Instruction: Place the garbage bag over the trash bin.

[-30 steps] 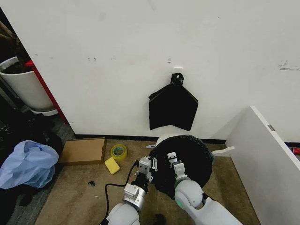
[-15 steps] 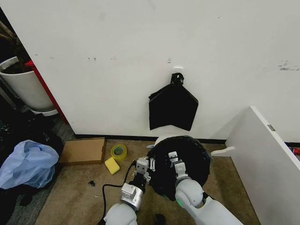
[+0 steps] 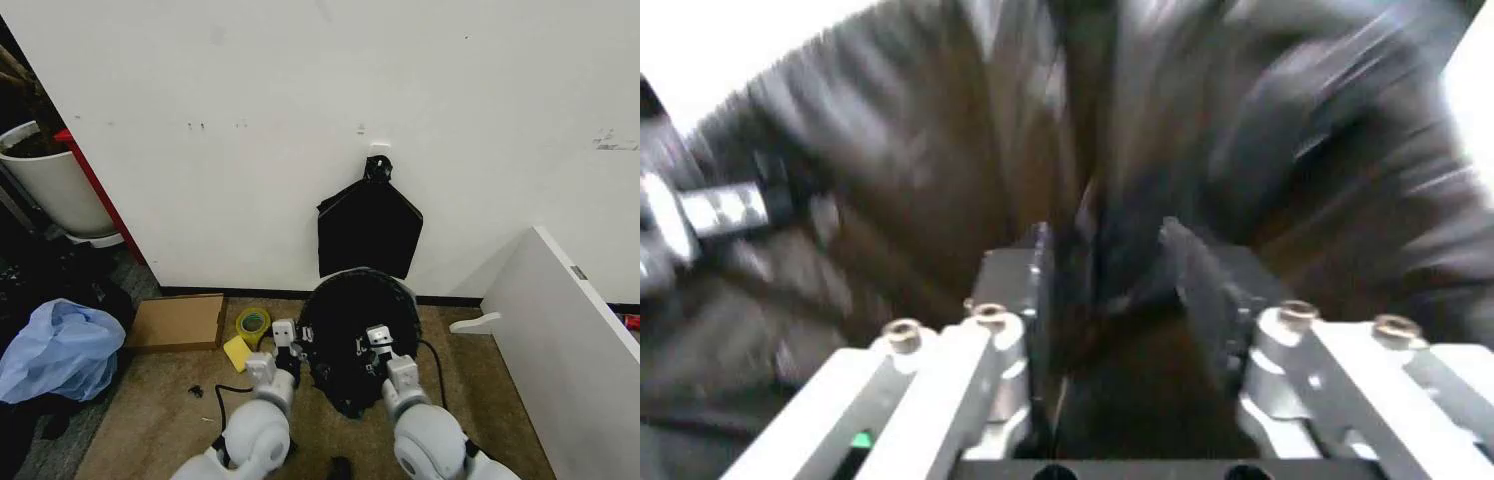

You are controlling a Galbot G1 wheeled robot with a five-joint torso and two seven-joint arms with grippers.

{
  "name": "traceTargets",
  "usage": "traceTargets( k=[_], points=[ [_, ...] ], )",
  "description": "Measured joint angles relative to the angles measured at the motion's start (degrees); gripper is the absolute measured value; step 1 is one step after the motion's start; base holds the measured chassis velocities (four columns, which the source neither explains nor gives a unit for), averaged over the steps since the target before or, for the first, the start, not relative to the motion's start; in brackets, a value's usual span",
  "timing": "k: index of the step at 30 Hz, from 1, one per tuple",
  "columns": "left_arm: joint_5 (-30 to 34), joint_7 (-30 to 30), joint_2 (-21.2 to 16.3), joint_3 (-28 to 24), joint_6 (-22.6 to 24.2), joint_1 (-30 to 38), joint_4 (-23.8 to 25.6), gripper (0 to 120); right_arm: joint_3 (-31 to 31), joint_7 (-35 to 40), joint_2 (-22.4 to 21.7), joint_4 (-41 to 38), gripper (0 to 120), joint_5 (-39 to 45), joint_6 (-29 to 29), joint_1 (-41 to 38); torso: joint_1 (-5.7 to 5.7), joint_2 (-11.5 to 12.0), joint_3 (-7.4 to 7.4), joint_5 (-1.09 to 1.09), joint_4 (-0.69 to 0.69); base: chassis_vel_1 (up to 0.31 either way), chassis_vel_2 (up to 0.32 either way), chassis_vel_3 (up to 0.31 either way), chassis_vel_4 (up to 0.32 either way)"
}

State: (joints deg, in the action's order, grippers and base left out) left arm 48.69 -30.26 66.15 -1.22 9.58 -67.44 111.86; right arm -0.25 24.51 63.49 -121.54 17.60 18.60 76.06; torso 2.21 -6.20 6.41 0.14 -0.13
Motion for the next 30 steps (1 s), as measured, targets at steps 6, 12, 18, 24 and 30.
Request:
traceTargets(
  k=[6, 12, 18, 24, 30],
  points=[
    [7.7, -3.2, -1.6, 4.4, 6.9, -1.1, 1.5, 1, 2.4, -0.8, 3.3, -3.7, 55, -2.5, -3.7, 2.8, 0.00, 0.0, 0.00, 0.01, 0.05, 0.000, 0.000, 0.000, 0.000],
    [15.0, -5.2, -1.0, 5.2, 11.4, 0.4, -0.4, 1, 6.4, -2.2, 6.2, -6.4, 75, -6.6, -7.1, 8.1, 0.00, 0.0, 0.00, 0.01, 0.01, 0.000, 0.000, 0.000, 0.000],
    [16.6, -5.8, 1.5, 4.2, 12.4, 2.4, -5.1, 1, 9.5, -3.3, 9.2, -7.4, 97, -7.0, -10.7, 12.1, 0.00, 0.0, 0.00, 0.01, 0.01, 0.000, 0.000, 0.000, 0.000],
    [14.6, -6.8, 4.0, 2.8, 11.9, 5.8, -9.8, 1, 12.1, -3.2, 12.5, -6.7, 100, -6.8, -12.0, 13.7, 0.00, 0.0, 0.00, 0.01, 0.02, 0.000, 0.000, 0.000, 0.000],
    [14.1, -7.4, 5.5, 1.5, 11.6, 8.7, -13.2, 1, 12.7, -2.9, 13.4, -6.0, 100, -6.7, -12.4, 14.2, 0.00, 0.0, 0.00, 0.01, 0.02, 0.000, 0.000, 0.000, 0.000]
  ],
)
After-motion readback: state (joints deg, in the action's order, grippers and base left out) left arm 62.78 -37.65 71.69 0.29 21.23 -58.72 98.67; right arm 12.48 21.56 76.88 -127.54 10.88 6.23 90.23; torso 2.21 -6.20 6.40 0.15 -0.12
